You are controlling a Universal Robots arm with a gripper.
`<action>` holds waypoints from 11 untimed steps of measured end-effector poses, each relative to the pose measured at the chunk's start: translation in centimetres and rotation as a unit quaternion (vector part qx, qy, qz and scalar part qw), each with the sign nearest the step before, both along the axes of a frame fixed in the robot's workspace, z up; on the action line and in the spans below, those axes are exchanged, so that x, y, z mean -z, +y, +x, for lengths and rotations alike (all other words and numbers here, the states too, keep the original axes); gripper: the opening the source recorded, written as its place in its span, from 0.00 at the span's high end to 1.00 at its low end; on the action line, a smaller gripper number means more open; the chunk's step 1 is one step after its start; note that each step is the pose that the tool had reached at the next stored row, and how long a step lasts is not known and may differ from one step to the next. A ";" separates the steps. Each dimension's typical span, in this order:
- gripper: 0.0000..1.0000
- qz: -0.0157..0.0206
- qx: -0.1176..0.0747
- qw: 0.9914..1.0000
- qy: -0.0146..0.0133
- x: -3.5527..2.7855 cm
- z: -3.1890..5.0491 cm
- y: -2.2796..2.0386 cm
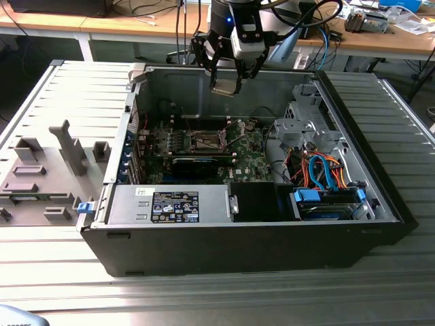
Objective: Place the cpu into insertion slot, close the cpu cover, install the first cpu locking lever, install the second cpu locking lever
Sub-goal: 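Place the cpu into insertion slot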
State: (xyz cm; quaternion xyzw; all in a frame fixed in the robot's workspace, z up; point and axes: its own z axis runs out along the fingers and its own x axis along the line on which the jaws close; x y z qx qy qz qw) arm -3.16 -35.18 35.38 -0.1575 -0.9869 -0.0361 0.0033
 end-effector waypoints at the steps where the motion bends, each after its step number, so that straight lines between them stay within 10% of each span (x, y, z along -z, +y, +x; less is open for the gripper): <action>1: 0.45 0.000 0.000 1.000 0.000 0.00 0.00 0.00; 11: 0.45 0.000 0.003 1.000 0.000 0.00 0.00 0.00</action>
